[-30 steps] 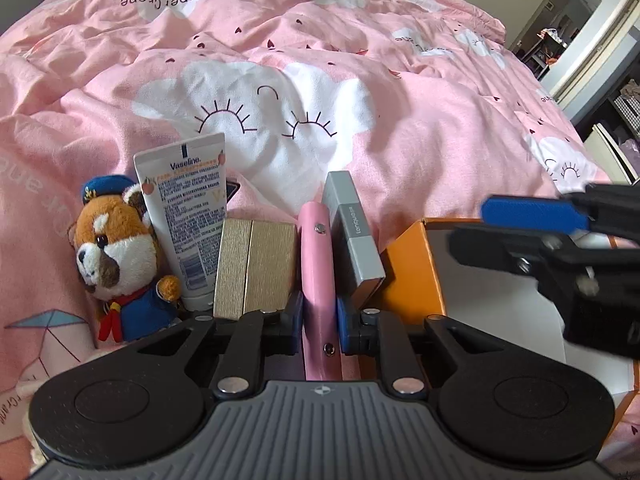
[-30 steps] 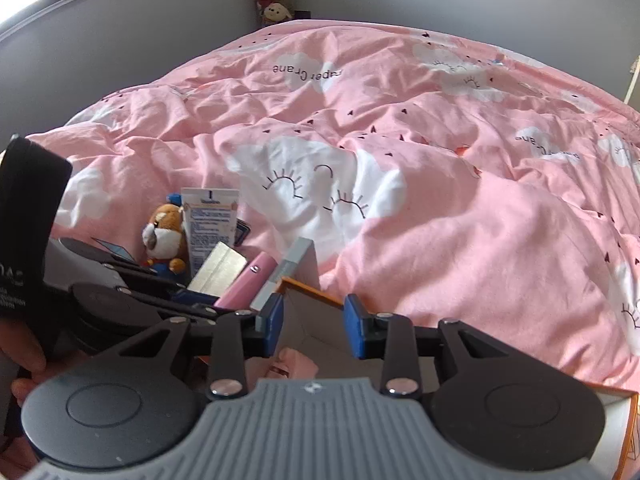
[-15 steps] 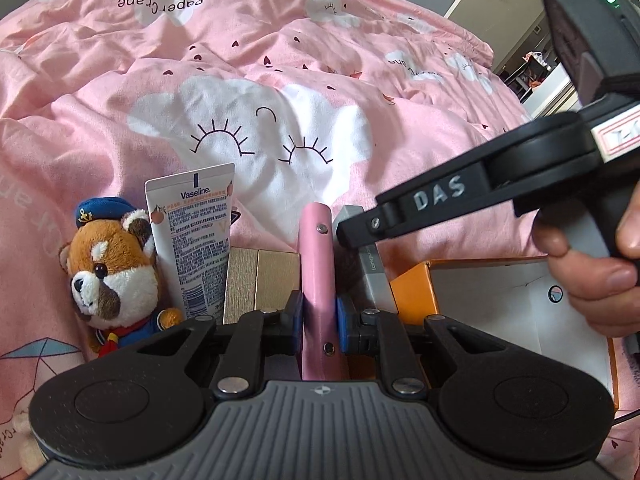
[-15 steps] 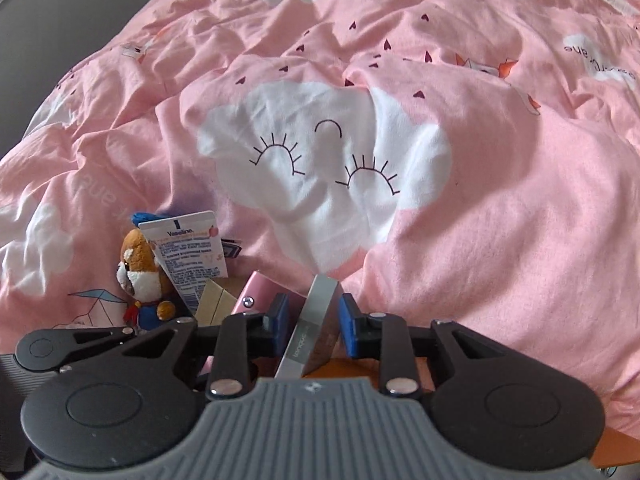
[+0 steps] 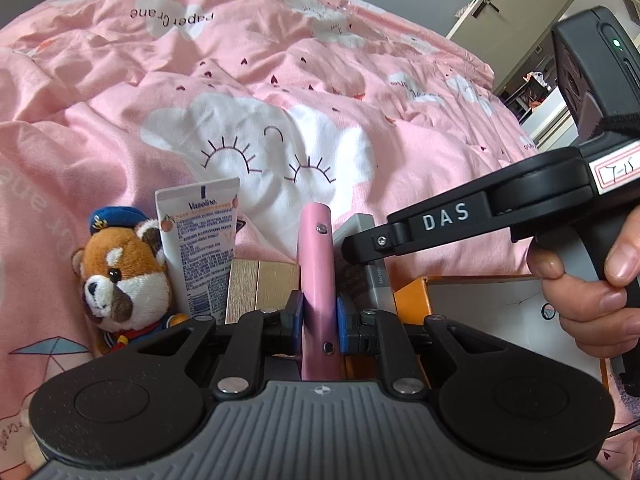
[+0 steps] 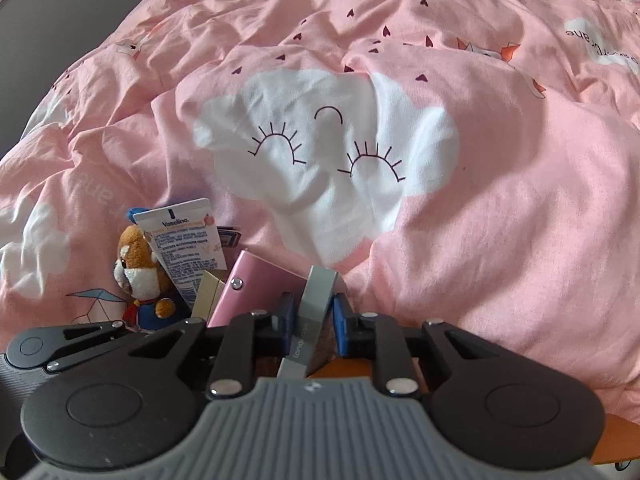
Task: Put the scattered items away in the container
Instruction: 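Carry the grey box into the orange box with the right gripper while the left gripper carries the pink wallet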
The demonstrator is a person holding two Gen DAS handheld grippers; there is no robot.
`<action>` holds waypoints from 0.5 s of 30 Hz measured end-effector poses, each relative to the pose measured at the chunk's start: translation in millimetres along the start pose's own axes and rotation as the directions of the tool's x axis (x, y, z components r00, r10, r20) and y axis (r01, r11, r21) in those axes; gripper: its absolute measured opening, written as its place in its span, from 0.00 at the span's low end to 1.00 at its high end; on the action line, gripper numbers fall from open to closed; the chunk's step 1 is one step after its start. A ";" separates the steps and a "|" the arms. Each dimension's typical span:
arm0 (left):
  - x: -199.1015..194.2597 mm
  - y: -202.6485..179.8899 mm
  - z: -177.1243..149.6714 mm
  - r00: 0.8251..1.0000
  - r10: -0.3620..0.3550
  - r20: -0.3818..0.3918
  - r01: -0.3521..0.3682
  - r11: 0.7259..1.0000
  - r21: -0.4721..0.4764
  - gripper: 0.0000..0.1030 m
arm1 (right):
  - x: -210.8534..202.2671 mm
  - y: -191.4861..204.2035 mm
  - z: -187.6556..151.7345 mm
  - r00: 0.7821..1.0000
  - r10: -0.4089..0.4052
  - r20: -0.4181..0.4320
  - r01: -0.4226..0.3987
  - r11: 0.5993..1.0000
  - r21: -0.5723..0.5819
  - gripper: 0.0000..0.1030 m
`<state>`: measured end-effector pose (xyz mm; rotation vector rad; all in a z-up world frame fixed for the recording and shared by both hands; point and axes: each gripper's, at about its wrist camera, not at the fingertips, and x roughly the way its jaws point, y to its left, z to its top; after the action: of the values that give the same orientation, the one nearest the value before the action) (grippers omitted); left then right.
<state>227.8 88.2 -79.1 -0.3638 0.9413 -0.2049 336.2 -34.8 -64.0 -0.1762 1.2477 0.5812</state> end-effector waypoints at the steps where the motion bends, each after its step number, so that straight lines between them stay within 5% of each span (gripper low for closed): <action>1: -5.1 -0.6 0.6 1.000 0.001 0.013 -0.001 1.000 -0.001 0.19 | -5.0 0.4 -0.9 1.000 0.005 0.012 -0.005 1.000 0.000 0.20; 15: -86.9 -24.6 -5.6 0.980 -0.024 0.197 0.021 1.000 0.013 0.19 | -109.4 12.2 -38.8 0.960 0.082 0.267 -0.072 0.996 -0.049 0.16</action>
<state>172.8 92.8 -7.3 -0.3776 0.7405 -0.1907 276.1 -76.2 27.1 -0.0782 0.9832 0.6740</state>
